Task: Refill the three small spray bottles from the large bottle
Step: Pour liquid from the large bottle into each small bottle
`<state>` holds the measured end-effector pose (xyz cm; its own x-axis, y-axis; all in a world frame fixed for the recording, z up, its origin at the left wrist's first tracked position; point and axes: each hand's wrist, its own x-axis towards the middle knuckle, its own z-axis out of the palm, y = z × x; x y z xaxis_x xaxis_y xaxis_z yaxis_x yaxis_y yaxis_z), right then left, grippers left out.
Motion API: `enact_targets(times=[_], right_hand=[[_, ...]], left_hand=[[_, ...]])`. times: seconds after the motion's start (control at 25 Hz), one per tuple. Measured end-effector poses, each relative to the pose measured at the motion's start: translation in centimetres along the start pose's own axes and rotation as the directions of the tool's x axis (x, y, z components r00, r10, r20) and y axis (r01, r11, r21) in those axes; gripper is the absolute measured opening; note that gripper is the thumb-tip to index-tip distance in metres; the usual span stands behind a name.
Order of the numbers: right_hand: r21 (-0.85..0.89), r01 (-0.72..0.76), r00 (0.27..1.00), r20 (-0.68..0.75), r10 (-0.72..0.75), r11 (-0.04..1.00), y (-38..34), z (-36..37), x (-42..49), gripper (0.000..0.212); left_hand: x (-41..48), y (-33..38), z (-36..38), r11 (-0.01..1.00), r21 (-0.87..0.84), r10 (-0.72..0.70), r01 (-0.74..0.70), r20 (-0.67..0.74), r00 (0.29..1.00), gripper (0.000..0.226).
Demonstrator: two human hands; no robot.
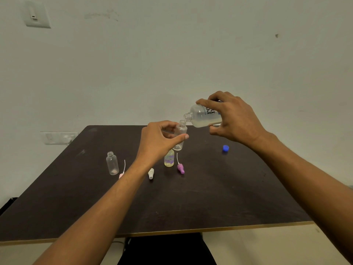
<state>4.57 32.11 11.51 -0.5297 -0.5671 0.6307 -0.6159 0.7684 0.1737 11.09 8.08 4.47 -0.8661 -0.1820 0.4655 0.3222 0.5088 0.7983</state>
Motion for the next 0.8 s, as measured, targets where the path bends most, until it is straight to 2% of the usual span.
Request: enact_targets(times=[0.28,0.68,0.8], right_hand=[[-0.002,0.003,1.000,0.003,-0.003,1.000,-0.14,-0.17,-0.05,0.079],[-0.011,0.008,1.000,0.003,-0.008,1.000,-0.17,-0.14,0.01,0.080],[-0.018,0.010,1.000,0.004,-0.010,1.000,-0.19,-0.11,0.12,0.080]], left_hand=[[-0.17,0.05,-0.03,1.000,-0.019,0.006,-0.006,0.000,1.000,0.031],[-0.07,-0.22,0.07,1.000,-0.020,-0.006,0.005,-0.012,1.000,0.039],[-0.10,-0.21,0.04,1.000,-0.022,-0.003,0.003,-0.011,1.000,0.034]])
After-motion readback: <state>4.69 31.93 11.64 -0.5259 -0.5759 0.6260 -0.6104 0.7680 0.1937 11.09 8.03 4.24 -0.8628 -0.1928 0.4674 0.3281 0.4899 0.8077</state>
